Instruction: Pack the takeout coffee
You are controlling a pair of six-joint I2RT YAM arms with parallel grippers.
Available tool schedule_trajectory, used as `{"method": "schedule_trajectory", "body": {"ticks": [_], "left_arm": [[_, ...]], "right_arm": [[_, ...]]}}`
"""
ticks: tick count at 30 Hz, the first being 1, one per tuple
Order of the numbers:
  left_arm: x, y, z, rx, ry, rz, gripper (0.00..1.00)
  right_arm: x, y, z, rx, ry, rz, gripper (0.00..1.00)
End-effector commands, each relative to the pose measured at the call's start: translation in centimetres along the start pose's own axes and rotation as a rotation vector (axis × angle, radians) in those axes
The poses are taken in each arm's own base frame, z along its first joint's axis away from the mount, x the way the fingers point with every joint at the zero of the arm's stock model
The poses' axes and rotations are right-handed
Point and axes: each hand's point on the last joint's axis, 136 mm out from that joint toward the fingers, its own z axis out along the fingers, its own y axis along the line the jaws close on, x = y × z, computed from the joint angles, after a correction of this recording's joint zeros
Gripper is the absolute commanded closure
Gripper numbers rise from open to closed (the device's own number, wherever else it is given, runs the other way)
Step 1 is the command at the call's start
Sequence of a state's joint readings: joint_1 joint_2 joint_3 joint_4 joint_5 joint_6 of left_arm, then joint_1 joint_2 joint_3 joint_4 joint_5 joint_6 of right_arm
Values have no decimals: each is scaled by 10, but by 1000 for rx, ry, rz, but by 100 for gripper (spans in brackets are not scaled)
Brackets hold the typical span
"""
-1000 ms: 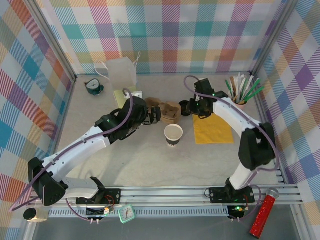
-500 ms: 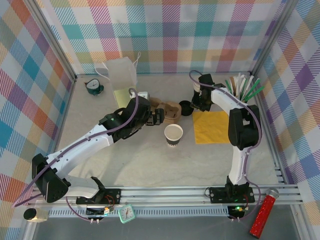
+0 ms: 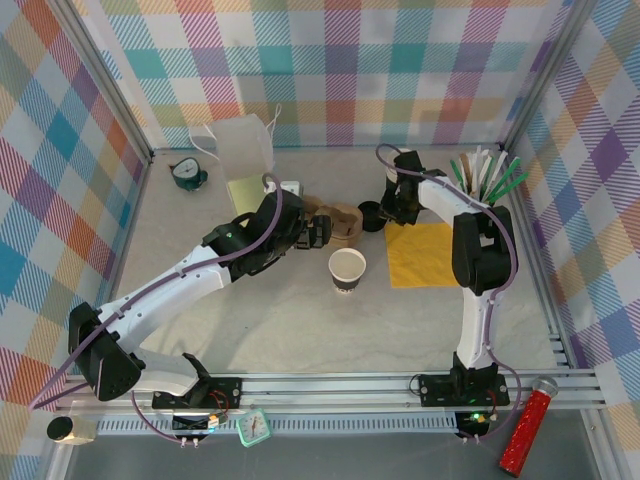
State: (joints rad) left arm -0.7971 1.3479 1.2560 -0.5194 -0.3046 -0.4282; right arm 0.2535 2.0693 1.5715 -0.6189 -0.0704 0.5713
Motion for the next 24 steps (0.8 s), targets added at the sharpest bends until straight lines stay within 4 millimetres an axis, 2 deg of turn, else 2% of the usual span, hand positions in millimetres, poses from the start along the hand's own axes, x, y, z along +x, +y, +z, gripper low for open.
{"method": "schedule_trajectory", "body": {"ticks": [1, 10, 13, 15, 20, 24], "left_arm": [[-10, -5, -5, 5, -34, 13, 0], [-11, -3, -8, 2, -42, 9, 0], [-10, -2, -9, 0, -42, 5, 0], [-9, -1, -10, 1, -43, 1, 0], [-10, 0, -11, -2, -46, -2, 0], [-9, 0, -12, 0, -46, -3, 0]], "right_arm": [[7, 1, -2, -16, 6, 27, 73], [9, -1, 1, -5, -1, 28, 74], [8, 0, 0, -5, -6, 23, 81], [8, 0, -1, -6, -7, 22, 90], [7, 1, -8, -6, -16, 22, 100], [5, 5, -25, -17, -42, 18, 100]]}}
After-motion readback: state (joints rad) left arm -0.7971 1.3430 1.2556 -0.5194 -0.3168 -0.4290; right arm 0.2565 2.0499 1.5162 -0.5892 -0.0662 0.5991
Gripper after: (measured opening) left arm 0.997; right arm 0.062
